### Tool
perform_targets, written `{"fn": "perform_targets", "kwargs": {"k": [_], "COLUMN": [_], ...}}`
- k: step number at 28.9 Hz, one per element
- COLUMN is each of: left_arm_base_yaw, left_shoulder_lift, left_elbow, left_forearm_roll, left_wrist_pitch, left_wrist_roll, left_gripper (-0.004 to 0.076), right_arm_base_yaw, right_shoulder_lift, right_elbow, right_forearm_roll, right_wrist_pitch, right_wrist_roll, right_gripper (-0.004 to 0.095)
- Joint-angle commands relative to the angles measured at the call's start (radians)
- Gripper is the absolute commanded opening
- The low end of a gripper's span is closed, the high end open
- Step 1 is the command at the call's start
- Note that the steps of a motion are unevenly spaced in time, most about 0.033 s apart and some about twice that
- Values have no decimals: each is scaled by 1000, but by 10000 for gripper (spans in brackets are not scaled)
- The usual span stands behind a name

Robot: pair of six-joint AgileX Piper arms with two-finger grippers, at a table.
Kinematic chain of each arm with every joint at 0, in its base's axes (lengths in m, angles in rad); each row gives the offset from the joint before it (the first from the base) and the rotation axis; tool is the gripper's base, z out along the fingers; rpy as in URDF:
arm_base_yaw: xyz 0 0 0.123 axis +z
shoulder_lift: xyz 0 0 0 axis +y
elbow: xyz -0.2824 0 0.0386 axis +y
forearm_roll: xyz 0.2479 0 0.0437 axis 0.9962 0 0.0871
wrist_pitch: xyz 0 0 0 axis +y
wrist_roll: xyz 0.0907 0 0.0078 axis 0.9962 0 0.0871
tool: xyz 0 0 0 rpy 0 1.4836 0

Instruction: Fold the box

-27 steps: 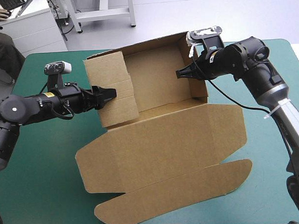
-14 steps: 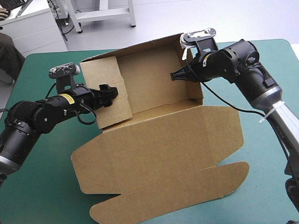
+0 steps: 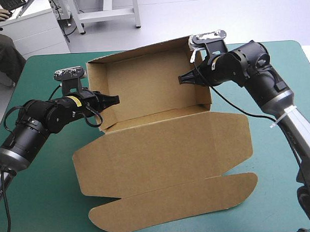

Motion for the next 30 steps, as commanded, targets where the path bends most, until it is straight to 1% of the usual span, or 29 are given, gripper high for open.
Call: {"fn": "perform_targets", "kwargs": {"k": [1,5,8,11,15,18,20,21,26,30], "left_arm_base_yaw": [-13,-13,-13,-13,-13,-13,-13,-13,-20,-20], "left_shoulder_lift": [-41,-36,-2,78,196,281,329,360,476,555], "left_elbow": [-42,-52,-99,-173,-259,-313,-339,-356,-423,-486], "left_forearm_roll": [-46,-34,-9,-5,7,17,11,6,9,-2], "left_wrist_pitch": [-92,-85,-4,73,137,205,218,226,281,354], "left_wrist_roll": [28,28,28,28,28,38,38,38,40,40], "left_gripper": [-10,-10,-10,-10,-10,-10,-10,-10,-10,-10], "right_arm_base_yaw": [1,1,1,-6,-52,-107,-139,-148,-159,-159], "right_shoulder_lift": [-38,-38,-36,-11,55,109,144,159,210,244], "right_elbow": [-32,-32,-32,-32,-32,-32,-32,-32,-32,-32], "right_forearm_roll": [-6,-6,-6,-6,26,103,159,169,161,159], "right_wrist_pitch": [-67,-32,41,115,121,126,130,135,137,138], "right_wrist_roll": [-7,5,28,36,37,9,-18,-30,-42,-42], "right_gripper": [-13,-13,-13,-13,-15,-15,-14,-14,-15,-14]}}
